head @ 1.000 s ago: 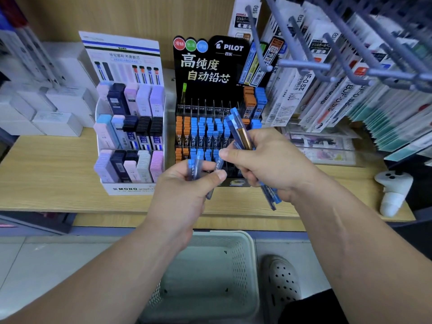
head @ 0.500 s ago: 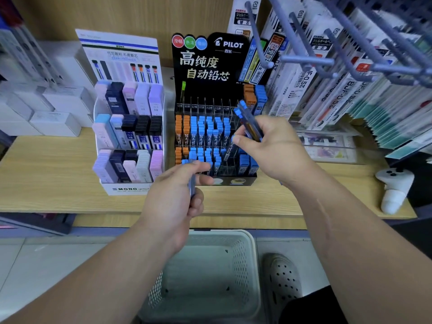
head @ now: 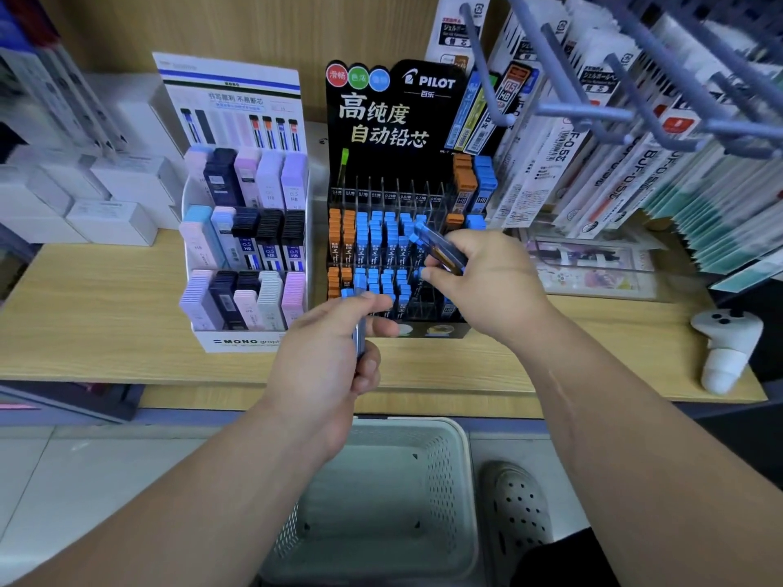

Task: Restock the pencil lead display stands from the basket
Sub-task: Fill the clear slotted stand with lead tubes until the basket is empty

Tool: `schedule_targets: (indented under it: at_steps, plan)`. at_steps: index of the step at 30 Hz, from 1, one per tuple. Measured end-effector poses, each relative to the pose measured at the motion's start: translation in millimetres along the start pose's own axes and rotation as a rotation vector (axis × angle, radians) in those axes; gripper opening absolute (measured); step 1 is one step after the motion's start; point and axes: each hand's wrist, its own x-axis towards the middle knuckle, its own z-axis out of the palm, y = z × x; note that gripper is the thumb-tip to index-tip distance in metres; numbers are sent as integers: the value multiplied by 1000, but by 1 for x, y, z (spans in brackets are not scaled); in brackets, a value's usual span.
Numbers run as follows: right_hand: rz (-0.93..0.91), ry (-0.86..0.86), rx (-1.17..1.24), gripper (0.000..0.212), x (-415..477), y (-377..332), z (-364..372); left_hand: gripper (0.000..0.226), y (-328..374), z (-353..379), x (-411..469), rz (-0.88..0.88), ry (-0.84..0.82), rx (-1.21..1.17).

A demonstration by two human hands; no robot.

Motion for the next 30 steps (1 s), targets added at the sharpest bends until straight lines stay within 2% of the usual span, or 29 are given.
schedule_targets:
  at_steps: [8, 11, 15, 18, 21, 26, 30]
  plan:
    - [25, 18, 59, 10, -2, -2, -5, 28, -1, 1, -2, -61, -106, -52]
    - [37, 5, 199, 13, -7, -8, -13, 21, -3, 5, -2, -45, -135, -20]
    - [157, -231, 525, 17, -16, -15, -26, 19, -6, 7, 0, 3, -107, -1]
    - [194, -339, 526, 17, -20, -16, -29, 23, -8, 9, 1, 21, -87, -7]
    - [195, -348, 496, 15, -21, -16, -28, 25, -8, 10, 1, 25, -87, -3]
    - [184, -371, 602, 11, -21, -17, -32, 21, -7, 11, -3, 10, -124, 49]
    - [170, -190, 509, 10, -11, -8, -41, 25, -5, 7, -3, -35, -42, 99]
